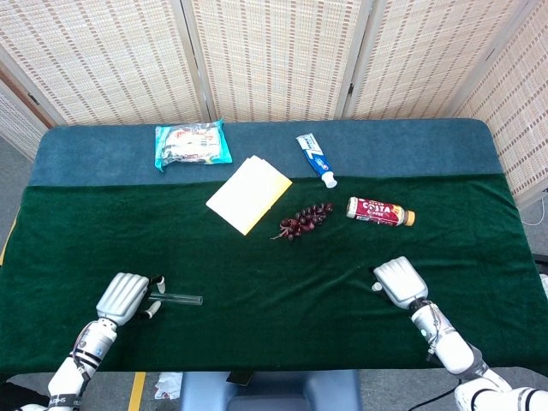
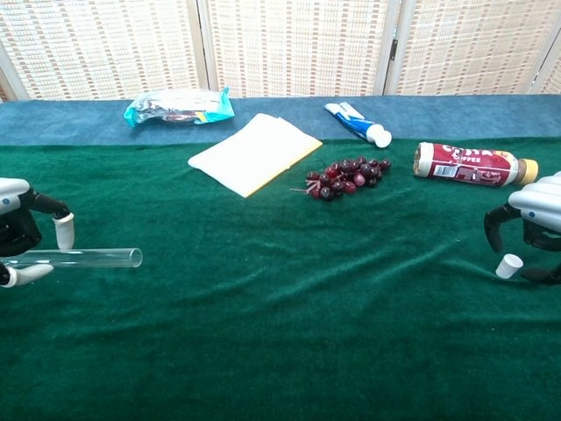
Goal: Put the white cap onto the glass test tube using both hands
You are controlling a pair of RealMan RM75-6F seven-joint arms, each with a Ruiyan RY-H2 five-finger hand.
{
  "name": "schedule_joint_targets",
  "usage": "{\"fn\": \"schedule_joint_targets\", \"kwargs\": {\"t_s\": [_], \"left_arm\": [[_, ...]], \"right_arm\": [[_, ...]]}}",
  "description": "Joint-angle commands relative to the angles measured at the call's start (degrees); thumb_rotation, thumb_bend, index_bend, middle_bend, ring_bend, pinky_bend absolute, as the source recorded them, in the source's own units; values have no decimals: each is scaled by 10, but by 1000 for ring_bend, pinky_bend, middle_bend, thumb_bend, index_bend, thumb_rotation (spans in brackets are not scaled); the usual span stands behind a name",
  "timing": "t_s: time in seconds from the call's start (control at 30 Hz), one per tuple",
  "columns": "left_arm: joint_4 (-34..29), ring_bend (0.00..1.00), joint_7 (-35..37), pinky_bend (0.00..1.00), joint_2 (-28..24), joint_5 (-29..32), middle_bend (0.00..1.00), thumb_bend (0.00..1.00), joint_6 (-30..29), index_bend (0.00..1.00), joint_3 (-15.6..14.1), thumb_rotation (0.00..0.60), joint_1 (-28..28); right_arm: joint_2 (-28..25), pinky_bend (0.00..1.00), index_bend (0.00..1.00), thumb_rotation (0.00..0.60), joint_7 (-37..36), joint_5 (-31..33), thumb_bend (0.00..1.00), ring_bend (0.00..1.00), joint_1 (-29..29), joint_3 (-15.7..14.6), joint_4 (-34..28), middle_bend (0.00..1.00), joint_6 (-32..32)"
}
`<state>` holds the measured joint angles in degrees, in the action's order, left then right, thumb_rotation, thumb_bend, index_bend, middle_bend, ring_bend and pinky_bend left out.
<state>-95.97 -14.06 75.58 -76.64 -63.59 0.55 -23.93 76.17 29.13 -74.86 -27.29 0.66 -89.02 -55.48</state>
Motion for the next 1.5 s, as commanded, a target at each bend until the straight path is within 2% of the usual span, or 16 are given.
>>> {"fn": "schedule_joint_targets", "kwargs": {"t_s": [0.03, 0.87, 1.27, 1.4, 1.5], "left_arm": [[0, 919, 1, 862, 0, 0, 952, 470, 0, 640, 0, 600, 0], [3, 918, 2, 861, -1, 4, 951, 472, 2, 640, -1, 600, 2], [5, 918, 8, 862, -2, 4, 951, 483, 2, 640, 1, 600, 2], [1, 918, 32, 861, -9, 6, 952, 485, 10, 641, 9, 600, -3], [-9, 918, 65, 861, -18, 6, 952, 487, 20, 641, 19, 600, -10]], "right_arm": [[1, 1000, 450, 600, 2, 2, 383, 1000, -1, -2, 0, 985, 1], [-5, 1000, 474, 599, 29, 25, 427, 1000, -8, -9, -21, 985, -3], [-1, 1000, 588, 600, 45, 38, 472, 1000, -14, -8, -24, 999, -4], [-19, 1000, 653, 600, 19, 24, 506, 1000, -14, 0, -55, 1000, -17], [-49, 1000, 677, 600, -19, 4, 515, 1000, -17, 12, -101, 1000, -26]]}}
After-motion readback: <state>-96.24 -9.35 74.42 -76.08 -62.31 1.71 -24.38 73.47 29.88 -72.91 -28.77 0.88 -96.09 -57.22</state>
